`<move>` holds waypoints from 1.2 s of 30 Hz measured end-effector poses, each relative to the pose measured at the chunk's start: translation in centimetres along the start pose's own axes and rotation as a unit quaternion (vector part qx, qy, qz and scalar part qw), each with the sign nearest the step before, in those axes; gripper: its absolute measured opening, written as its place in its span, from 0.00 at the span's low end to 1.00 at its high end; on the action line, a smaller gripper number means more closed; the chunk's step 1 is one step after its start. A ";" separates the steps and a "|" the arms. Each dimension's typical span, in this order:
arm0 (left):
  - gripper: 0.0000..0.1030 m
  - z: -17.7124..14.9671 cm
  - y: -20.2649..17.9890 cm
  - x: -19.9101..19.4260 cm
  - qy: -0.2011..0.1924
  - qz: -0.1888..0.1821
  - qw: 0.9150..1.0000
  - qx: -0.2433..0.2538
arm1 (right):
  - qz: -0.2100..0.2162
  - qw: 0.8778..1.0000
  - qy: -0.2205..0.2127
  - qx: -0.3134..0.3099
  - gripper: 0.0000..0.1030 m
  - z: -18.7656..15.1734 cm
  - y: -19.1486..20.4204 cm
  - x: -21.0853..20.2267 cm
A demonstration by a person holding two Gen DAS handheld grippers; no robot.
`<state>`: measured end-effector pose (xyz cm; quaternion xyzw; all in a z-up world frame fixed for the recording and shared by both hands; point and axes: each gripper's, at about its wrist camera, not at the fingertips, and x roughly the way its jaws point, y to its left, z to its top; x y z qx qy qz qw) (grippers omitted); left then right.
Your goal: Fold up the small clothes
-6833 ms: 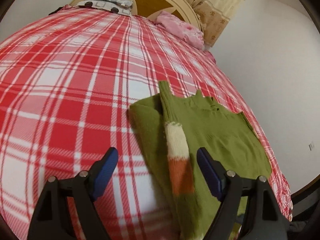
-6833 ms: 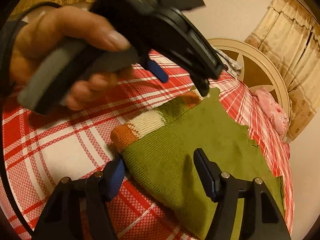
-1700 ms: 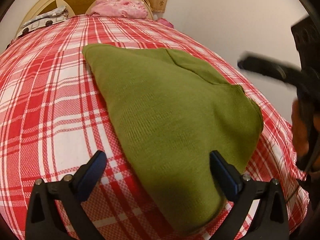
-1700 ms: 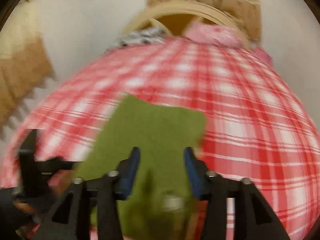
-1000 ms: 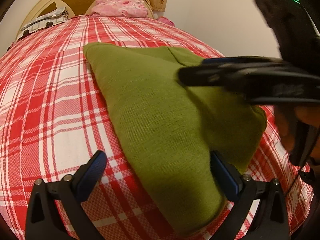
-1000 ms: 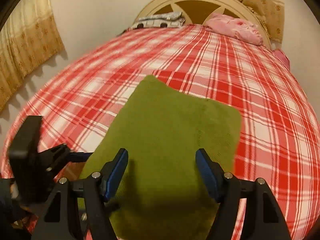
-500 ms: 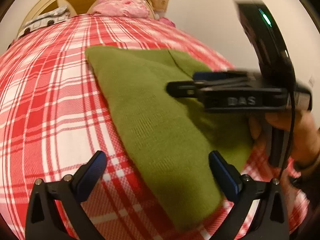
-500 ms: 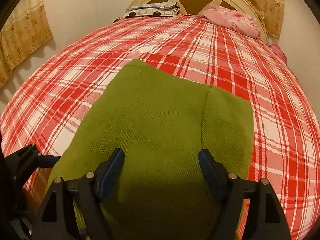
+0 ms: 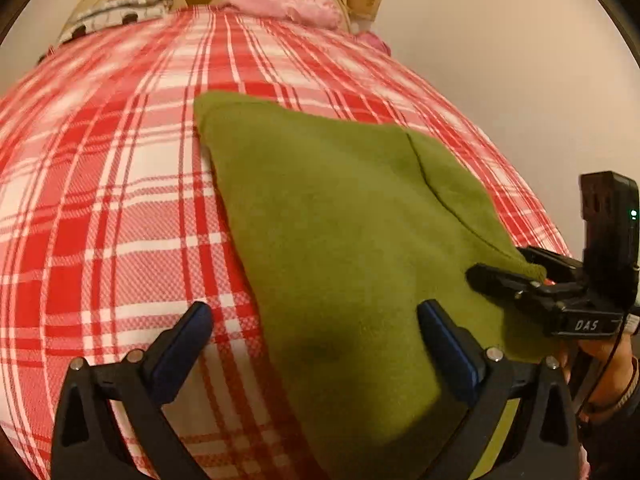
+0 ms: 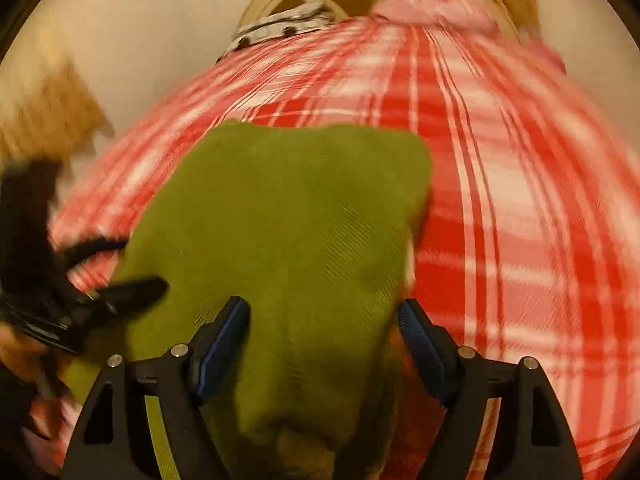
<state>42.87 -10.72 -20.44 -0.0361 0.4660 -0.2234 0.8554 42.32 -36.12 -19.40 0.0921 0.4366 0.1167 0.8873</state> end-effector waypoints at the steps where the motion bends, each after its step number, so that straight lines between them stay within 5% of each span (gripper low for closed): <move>1: 1.00 -0.1 -0.1 -0.3 -0.001 0.000 1.000 -0.002 | -0.017 1.000 -0.018 -0.007 0.76 -0.3 0.2 -0.8; 6: 1.00 -3.9 0.1 -3.9 -0.029 -0.020 0.999 -0.015 | -0.051 0.993 -0.091 -0.055 0.76 -2.7 2.9 -6.7; 11: 1.00 -5.7 -1.9 -3.7 -0.012 0.021 0.999 0.034 | -0.093 0.994 -0.001 -0.058 0.76 -5.6 2.0 -4.5; 17: 1.00 -5.5 -2.9 -5.1 -0.025 0.047 0.996 0.070 | -0.085 0.995 -0.001 -0.052 0.76 -5.9 1.6 -5.0; 20: 1.00 -4.5 -2.7 -6.5 -0.064 0.068 0.993 0.074 | -0.060 0.996 0.000 -0.062 0.76 -5.4 1.9 -5.9; 24: 1.00 -3.6 -2.3 -4.2 -0.038 0.053 0.995 0.069 | 0.009 1.000 -0.008 0.013 0.76 -3.7 -0.7 -5.7; 30: 1.00 -3.5 -1.6 -2.9 -0.025 0.004 0.999 0.029 | 0.033 0.998 -0.018 0.047 0.76 -0.6 -2.4 -4.2; 36: 1.00 -3.7 -2.0 -2.5 -0.024 -0.001 0.999 0.024 | 0.048 0.997 0.011 0.065 0.76 2.4 -3.9 -0.9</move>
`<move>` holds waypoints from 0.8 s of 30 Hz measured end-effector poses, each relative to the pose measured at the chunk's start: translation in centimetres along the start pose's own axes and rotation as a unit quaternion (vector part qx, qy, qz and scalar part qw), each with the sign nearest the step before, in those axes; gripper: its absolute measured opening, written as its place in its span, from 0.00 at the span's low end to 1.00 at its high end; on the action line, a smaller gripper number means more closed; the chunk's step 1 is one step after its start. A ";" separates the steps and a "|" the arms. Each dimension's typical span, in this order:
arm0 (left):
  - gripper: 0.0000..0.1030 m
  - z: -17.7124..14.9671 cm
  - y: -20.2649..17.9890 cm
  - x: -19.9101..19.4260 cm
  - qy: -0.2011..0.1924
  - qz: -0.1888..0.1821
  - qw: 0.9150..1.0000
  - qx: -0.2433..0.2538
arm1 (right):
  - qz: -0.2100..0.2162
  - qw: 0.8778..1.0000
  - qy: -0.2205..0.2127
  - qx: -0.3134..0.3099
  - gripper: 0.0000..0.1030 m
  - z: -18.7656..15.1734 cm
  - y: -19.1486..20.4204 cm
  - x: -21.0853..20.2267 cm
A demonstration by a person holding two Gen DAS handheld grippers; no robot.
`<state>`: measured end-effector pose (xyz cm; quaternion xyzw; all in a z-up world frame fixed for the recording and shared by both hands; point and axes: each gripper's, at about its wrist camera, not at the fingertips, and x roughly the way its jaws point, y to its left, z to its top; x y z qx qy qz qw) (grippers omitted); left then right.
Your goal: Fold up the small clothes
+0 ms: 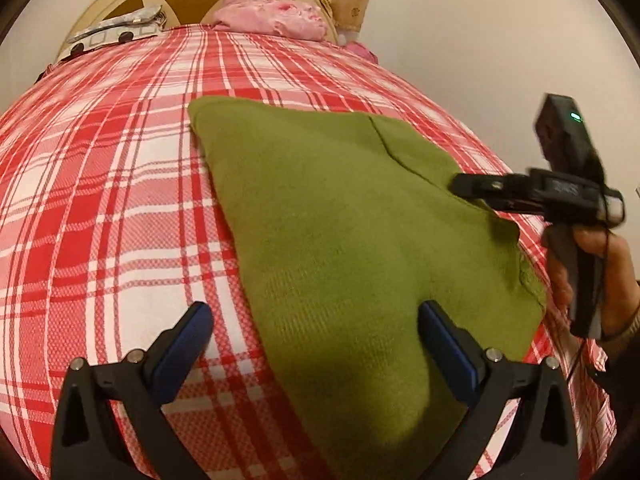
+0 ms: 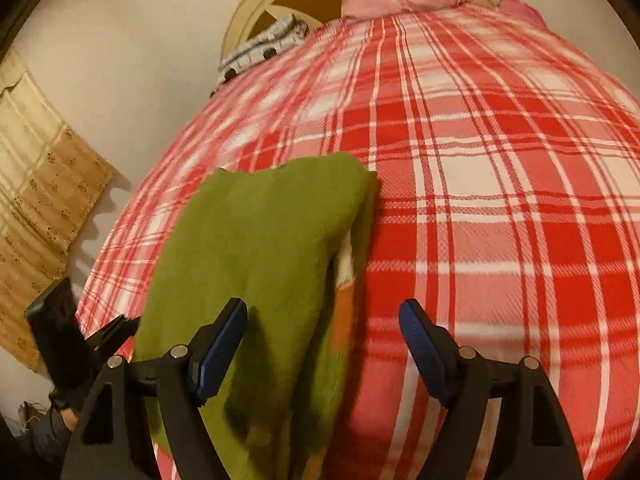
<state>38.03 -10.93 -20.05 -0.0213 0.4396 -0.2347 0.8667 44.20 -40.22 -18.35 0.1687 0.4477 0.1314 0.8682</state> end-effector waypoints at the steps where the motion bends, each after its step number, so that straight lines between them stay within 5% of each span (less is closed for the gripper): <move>1: 1.00 -0.1 -0.1 0.0 0.000 0.002 1.000 0.002 | 0.004 1.000 0.007 0.003 0.76 0.3 -0.2 0.6; 7: 1.00 0.0 -0.1 0.3 0.001 0.002 1.000 0.005 | 0.050 0.998 -0.013 0.020 0.74 1.0 -1.0 2.3; 8: 1.00 0.0 -0.1 0.3 0.001 0.002 1.000 0.005 | 0.068 0.998 -0.012 0.012 0.61 1.0 -0.8 2.5; 9: 1.00 0.0 -0.1 0.3 0.001 0.002 1.000 0.006 | 0.080 0.997 -0.005 0.003 0.58 0.7 -0.4 2.8; 24: 1.00 0.0 -1.6 0.8 0.010 -0.026 0.999 0.043 | 0.132 0.991 -0.024 -0.015 0.52 -0.5 -0.1 3.6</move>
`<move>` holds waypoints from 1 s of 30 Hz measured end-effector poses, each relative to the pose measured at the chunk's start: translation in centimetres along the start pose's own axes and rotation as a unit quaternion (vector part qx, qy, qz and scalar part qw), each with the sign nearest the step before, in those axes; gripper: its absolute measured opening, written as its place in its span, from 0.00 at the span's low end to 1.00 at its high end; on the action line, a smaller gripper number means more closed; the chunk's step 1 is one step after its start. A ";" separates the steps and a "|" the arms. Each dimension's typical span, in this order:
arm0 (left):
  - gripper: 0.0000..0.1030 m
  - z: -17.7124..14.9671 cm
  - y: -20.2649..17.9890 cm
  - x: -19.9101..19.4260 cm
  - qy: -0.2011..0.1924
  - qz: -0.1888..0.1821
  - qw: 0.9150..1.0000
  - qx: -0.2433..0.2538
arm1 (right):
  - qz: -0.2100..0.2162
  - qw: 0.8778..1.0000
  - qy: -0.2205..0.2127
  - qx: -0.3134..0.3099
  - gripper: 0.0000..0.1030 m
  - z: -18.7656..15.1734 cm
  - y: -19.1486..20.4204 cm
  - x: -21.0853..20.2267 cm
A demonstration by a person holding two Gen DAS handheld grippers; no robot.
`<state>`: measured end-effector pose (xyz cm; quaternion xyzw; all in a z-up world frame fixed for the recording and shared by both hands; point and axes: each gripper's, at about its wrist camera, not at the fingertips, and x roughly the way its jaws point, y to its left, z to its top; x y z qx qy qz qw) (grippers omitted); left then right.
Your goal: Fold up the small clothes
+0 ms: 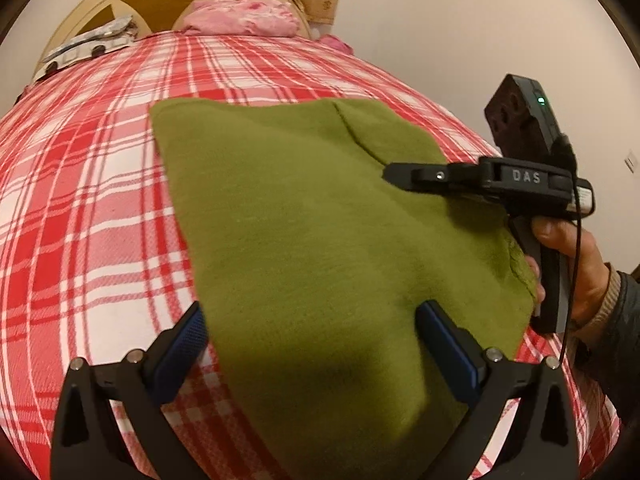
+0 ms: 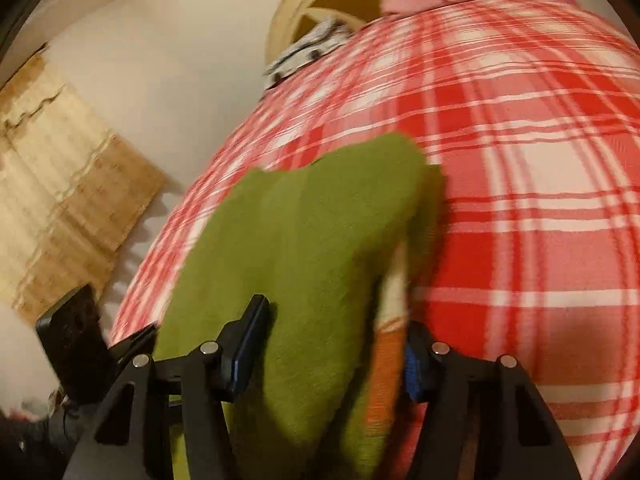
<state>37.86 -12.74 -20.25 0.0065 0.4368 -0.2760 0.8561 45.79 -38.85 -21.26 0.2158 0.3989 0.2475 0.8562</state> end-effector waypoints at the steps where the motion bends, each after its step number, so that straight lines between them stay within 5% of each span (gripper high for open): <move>1: 1.00 0.1 0.2 0.0 0.001 -0.008 1.000 -0.005 | 0.005 1.000 -0.001 0.010 0.48 0.1 -0.4 0.0; 9: 0.93 0.0 -0.2 -0.2 -0.004 -0.010 1.000 0.006 | 0.033 0.998 -0.011 0.044 0.43 -0.1 -1.8 -0.3; 15: 0.79 -0.1 -1.9 -0.9 -0.019 0.019 0.999 0.042 | 0.011 0.999 -0.005 0.030 0.42 0.0 -1.3 0.1; 23: 0.68 -0.1 -1.9 -1.1 -0.012 0.017 0.999 0.031 | -0.026 0.999 -0.008 0.020 0.41 -0.1 -0.6 0.2; 30: 0.46 0.0 -2.3 -2.3 -0.015 0.016 0.999 0.033 | -0.041 0.999 -0.021 0.001 0.38 -0.5 1.1 -0.8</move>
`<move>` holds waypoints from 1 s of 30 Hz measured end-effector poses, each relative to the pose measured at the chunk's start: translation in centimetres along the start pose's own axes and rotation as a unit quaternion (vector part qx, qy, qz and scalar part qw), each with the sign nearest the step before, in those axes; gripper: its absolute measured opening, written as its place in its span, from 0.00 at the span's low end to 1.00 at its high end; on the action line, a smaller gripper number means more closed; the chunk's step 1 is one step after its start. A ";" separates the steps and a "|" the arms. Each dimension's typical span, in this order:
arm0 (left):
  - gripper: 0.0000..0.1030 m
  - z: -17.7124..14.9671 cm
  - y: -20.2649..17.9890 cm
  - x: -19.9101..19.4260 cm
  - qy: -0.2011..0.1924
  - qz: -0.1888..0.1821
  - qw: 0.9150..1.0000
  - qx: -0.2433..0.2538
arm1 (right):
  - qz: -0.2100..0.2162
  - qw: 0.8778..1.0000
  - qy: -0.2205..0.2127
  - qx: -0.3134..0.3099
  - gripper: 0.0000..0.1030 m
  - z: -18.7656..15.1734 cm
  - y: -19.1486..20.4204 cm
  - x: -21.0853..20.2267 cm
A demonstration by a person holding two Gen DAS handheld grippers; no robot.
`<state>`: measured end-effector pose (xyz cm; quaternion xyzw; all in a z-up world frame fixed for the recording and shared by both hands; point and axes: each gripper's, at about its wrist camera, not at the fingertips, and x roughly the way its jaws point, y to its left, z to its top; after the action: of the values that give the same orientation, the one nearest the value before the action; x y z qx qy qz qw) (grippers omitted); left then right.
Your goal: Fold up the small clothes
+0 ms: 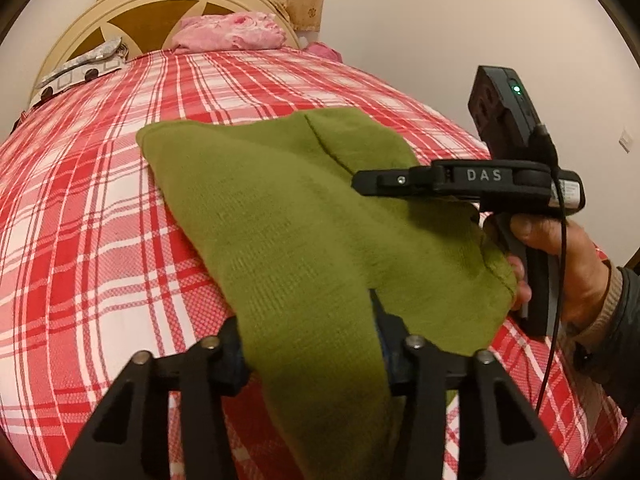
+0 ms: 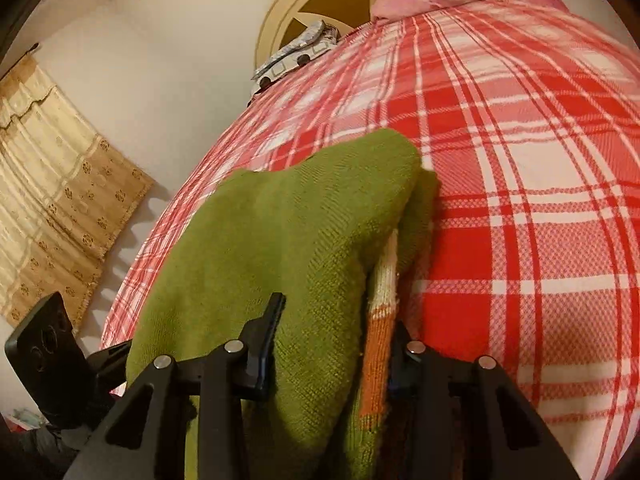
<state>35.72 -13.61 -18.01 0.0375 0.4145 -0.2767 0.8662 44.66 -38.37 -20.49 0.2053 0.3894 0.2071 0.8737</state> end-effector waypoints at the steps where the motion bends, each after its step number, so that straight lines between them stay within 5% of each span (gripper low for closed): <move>1: 0.45 0.0 0.0 -0.3 0.000 0.000 1.000 -0.002 | 0.000 1.000 -0.002 0.000 0.38 0.0 0.2 -0.2; 15: 0.41 -2.2 0.6 -6.3 -0.014 0.009 1.000 0.002 | 0.046 0.999 -0.010 -0.018 0.37 -2.1 6.2 -2.4; 30: 0.40 -6.6 5.6 -13.5 -0.047 0.054 0.996 -0.053 | 0.104 0.992 0.017 -0.068 0.37 -4.4 16.7 1.4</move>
<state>27.18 -0.92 -13.23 0.0012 0.3849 -0.2086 0.8991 38.80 -22.87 -15.32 0.1811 0.3653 0.3262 0.8528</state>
